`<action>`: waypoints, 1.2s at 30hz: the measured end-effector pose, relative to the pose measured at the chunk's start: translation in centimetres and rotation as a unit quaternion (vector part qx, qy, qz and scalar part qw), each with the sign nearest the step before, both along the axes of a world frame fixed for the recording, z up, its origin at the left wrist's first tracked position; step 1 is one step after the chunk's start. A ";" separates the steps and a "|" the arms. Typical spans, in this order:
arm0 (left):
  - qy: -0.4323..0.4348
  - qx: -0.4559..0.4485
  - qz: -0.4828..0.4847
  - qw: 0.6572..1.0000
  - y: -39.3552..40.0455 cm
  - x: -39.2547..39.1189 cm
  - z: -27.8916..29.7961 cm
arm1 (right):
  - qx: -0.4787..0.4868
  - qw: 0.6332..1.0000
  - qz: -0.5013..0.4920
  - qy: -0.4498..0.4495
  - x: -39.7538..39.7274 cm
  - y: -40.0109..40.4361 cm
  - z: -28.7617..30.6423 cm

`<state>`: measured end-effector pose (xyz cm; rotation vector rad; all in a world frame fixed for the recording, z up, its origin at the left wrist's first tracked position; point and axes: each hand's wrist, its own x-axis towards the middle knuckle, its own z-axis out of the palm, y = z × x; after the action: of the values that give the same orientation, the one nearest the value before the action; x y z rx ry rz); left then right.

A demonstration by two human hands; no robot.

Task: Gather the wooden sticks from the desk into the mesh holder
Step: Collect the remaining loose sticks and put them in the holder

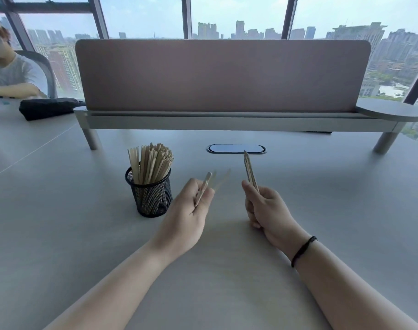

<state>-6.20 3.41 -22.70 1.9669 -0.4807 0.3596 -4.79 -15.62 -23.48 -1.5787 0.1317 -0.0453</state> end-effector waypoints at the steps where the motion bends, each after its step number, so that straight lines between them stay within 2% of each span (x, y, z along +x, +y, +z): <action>1: 0.015 -0.047 -0.010 0.999 -0.1 -0.2 0.3 | 0.004 1.000 0.004 -0.002 -0.1 0.1 0.0; 5: 0.073 -0.179 -0.010 0.981 -0.3 -0.7 1.2 | 0.045 0.998 0.021 -0.032 -0.7 1.0 0.5; 9: 0.125 -0.270 -0.005 0.955 -0.2 -0.3 1.1 | 0.001 0.995 0.018 -0.103 -1.3 2.4 2.0; 13: 0.113 -0.259 0.002 0.959 0.1 -0.5 0.7 | 0.011 0.988 0.034 -0.150 -2.0 3.4 2.7; 20: 0.117 -0.272 0.013 0.955 0.1 -0.7 0.8 | 0.029 0.988 0.042 -0.145 -2.6 4.5 3.2; 26: 0.129 -0.268 0.017 0.955 0.2 -0.7 0.8 | 0.057 0.989 0.060 -0.120 -3.0 5.0 3.8; 33: 0.154 -0.253 -0.035 0.954 -0.4 -1.8 1.7 | 0.083 0.988 0.097 -0.083 -2.8 5.7 4.3; 36: 0.140 -0.298 -0.030 0.944 0.7 -1.5 3.8 | 0.089 0.987 0.112 -0.070 -2.7 6.4 4.3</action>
<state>-7.71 4.15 -18.89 1.3775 -0.2106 0.1544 -7.47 -9.20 -19.13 -1.3982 -0.1495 0.0312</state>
